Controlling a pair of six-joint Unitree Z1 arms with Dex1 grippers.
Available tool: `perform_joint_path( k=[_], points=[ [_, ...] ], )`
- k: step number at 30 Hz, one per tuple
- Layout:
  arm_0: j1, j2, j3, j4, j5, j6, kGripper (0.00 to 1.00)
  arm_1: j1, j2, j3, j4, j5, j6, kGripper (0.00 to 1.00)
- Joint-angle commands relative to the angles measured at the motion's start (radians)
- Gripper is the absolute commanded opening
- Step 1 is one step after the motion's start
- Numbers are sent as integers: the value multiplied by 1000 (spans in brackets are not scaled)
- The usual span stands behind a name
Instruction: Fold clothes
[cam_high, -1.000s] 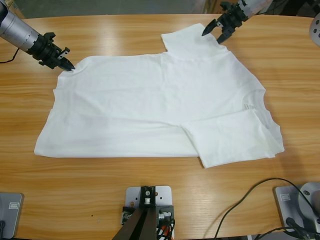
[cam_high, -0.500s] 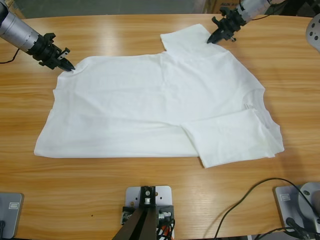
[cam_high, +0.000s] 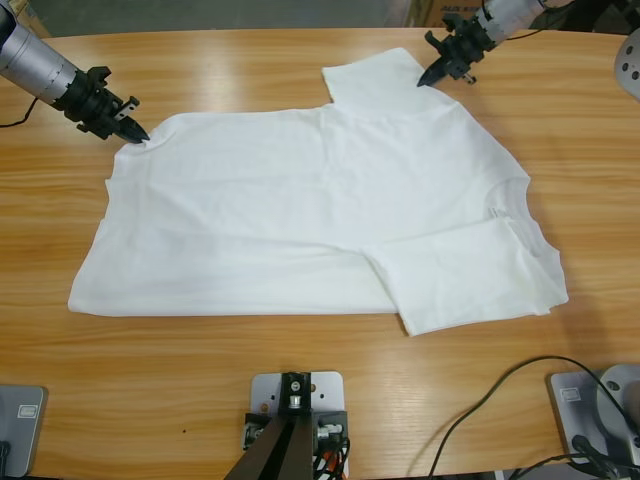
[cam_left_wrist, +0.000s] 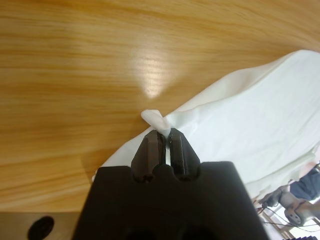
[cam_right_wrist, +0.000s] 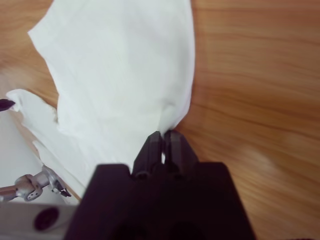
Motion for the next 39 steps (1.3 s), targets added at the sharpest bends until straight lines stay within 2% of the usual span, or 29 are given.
perform_joint_path(
  k=[1,8,26,39],
  points=[
    [24,-67,20,44,8,30,0,-20,-67,-590,61,-2,-29,0],
    [59,-153,38,56,18,48,0,-17,-119,-580,75,40,-46,0],
    [68,-220,109,59,14,62,0,-4,-216,-577,228,27,-92,0],
    [98,-298,183,59,11,89,0,1,-340,-367,230,10,-101,0]
  ],
)
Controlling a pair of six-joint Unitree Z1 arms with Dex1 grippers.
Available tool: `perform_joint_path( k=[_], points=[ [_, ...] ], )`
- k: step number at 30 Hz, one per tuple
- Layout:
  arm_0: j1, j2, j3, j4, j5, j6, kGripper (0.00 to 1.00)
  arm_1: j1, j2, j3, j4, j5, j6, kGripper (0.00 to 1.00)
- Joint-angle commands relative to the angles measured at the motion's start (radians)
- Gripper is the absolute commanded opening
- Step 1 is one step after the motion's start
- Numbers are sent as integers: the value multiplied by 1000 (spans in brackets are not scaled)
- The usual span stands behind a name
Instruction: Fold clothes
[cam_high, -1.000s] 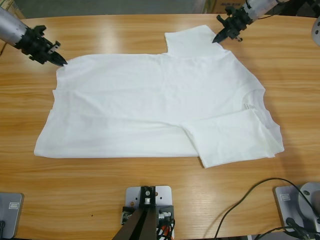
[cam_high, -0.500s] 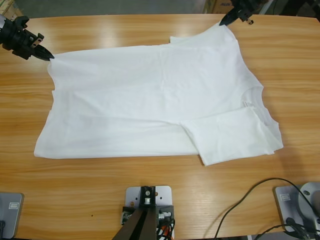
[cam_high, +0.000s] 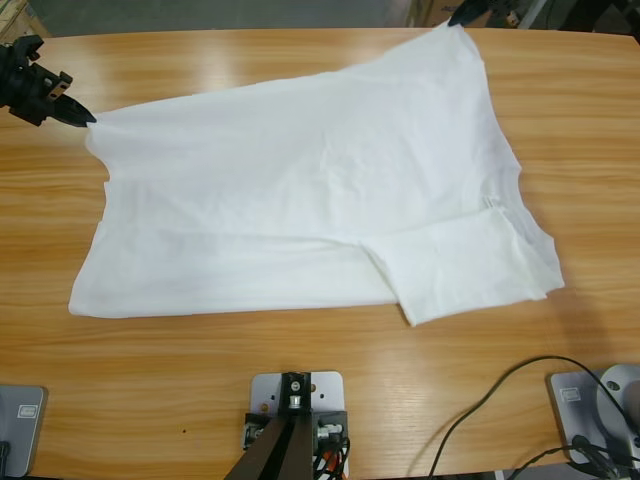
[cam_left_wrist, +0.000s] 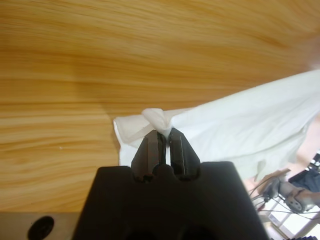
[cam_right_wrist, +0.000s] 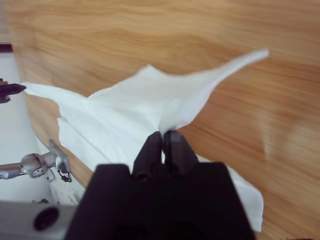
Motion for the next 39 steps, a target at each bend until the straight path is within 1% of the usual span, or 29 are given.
perform_joint_path(
  k=[1,8,15,26,33,39],
  points=[
    [22,-50,69,12,11,20,0,10,-97,-337,110,-13,-16,0],
    [29,-76,104,12,7,28,0,20,-139,-91,109,-11,-61,0],
    [29,-100,127,12,-35,30,0,20,-154,149,106,-12,-126,0],
    [36,-137,173,11,-64,56,0,22,-172,337,100,-12,-204,0],
    [41,-145,211,10,-64,65,0,19,-224,456,77,-19,-229,0],
    [42,-173,260,4,-63,71,0,-14,-293,583,25,-25,-230,0]
  ],
)
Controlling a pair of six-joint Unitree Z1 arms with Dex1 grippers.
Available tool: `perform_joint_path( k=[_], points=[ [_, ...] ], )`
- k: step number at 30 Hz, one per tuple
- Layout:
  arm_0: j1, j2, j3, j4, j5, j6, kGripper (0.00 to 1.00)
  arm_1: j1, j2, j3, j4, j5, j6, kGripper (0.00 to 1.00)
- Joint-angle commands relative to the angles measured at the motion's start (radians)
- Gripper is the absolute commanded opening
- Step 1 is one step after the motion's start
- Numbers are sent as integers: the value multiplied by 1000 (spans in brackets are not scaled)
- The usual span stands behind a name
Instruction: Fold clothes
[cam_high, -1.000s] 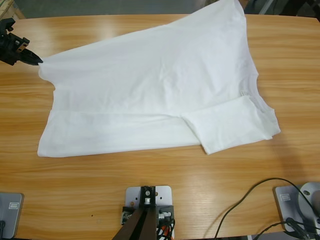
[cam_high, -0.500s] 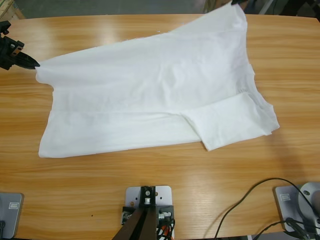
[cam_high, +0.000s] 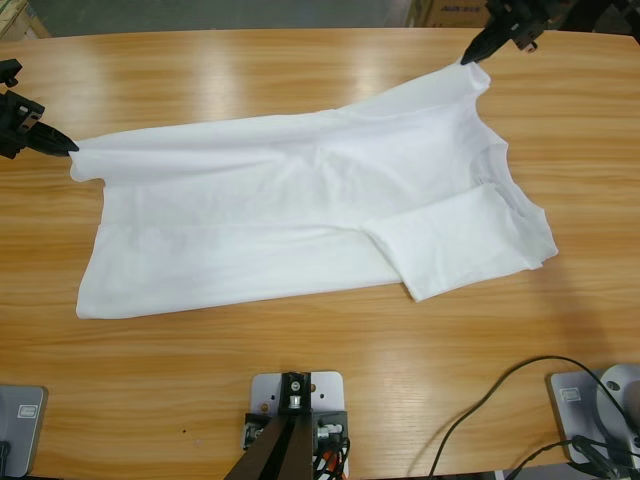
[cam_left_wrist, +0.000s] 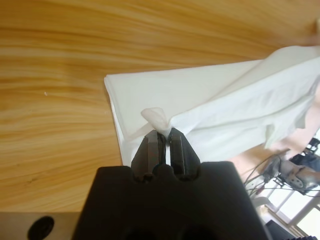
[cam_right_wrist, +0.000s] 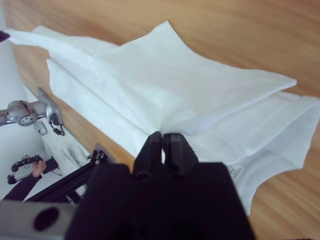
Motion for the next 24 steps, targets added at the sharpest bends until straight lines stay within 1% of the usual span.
perform_joint_path(
  k=[1,9,16,24],
  points=[
    [14,-45,83,4,-12,14,0,-37,-112,164,14,-21,-13,0],
    [15,-64,112,5,-28,16,0,-41,-148,315,-37,-23,-17,0],
    [12,-46,172,-2,-50,30,0,-42,-149,372,-59,-25,-19,0],
    [4,-33,174,-2,-72,26,0,-62,-164,467,-100,-42,-19,0]
  ],
)
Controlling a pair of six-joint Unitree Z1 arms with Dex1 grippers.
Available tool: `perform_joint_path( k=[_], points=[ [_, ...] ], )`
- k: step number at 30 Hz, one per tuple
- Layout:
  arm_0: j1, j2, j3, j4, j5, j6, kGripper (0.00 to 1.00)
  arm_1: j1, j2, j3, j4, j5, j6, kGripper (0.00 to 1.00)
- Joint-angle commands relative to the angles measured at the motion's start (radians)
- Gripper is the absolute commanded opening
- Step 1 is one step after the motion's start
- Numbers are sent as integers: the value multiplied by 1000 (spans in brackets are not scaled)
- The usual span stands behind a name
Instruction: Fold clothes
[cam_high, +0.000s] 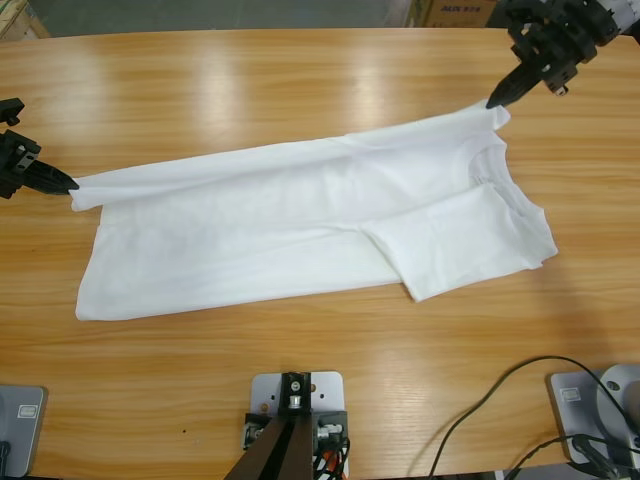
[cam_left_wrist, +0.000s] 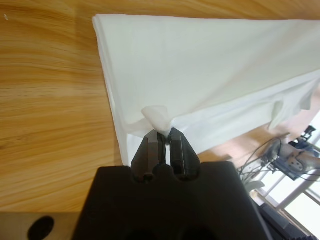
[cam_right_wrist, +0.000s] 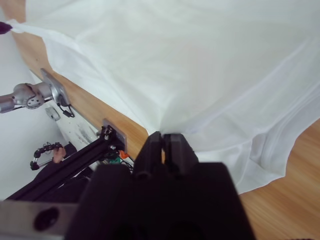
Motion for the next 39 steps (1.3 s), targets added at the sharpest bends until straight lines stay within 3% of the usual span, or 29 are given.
perform_joint_path(
  k=[1,27,30,31,32,35,39],
  points=[
    [2,24,32,-2,-33,12,0,-31,-25,107,-44,-30,-13,0],
    [-21,173,26,4,-67,10,21,-46,75,153,-63,-43,-12,0],
    [-22,160,26,5,-67,10,699,-46,82,160,-67,-43,-12,0],
    [-23,149,29,4,-67,10,845,-46,84,164,-69,-43,-12,0],
    [-23,142,29,4,-67,10,914,-46,86,169,-72,-45,-12,0],
    [-22,134,29,4,-68,10,975,-46,92,185,-82,-47,-12,0],
    [-21,119,30,4,-68,10,987,-46,96,204,-85,-62,-12,0]
  ],
)
